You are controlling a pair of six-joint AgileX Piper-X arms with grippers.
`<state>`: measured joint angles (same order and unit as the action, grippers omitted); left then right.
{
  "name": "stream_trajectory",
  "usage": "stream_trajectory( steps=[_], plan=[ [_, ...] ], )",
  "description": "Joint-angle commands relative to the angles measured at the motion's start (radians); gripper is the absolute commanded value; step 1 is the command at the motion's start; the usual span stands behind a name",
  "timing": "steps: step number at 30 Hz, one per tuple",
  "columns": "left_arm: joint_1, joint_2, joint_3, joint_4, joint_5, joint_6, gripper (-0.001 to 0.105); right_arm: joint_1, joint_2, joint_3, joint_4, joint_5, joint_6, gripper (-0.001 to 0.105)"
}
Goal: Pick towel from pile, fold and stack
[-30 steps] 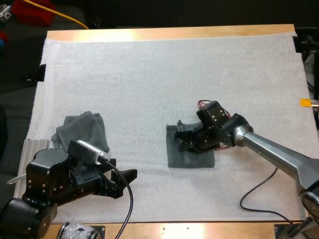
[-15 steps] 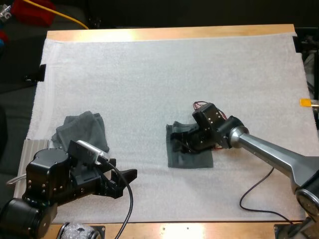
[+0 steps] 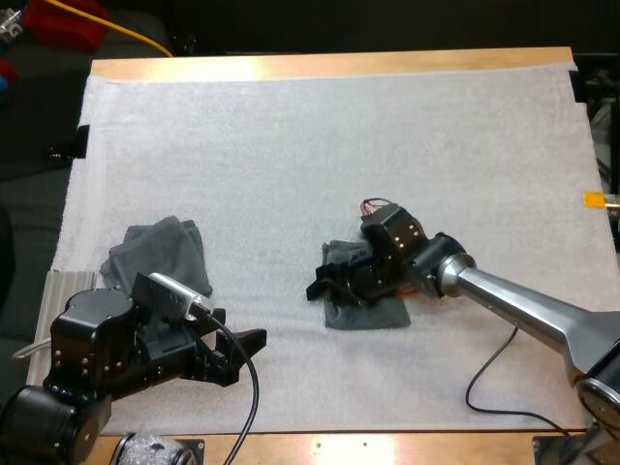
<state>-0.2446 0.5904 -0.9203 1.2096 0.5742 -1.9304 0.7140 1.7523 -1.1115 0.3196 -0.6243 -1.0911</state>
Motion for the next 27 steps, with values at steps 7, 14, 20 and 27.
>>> stream_trajectory(
  steps=[7, 14, 20, 27],
  plan=[
    [0.0, -0.004, -0.004, 0.0, 0.005, 0.006, 0.069, 0.008, -0.017, 0.001, 0.01, 0.023, -0.012, 0.056],
    [0.0, -0.004, -0.004, 0.0, 0.005, 0.006, 0.069, 0.008, -0.083, 0.001, 0.101, 0.229, -0.128, 0.056],
    [0.0, -0.004, -0.004, 0.0, 0.005, 0.006, 0.069, 0.008, -0.161, 0.001, 0.228, 0.361, -0.245, 0.056],
    [0.0, -0.004, -0.004, 0.0, 0.005, 0.006, 0.069, 0.008, -0.221, 0.001, 0.327, 0.471, -0.282, 0.056]
  ],
)
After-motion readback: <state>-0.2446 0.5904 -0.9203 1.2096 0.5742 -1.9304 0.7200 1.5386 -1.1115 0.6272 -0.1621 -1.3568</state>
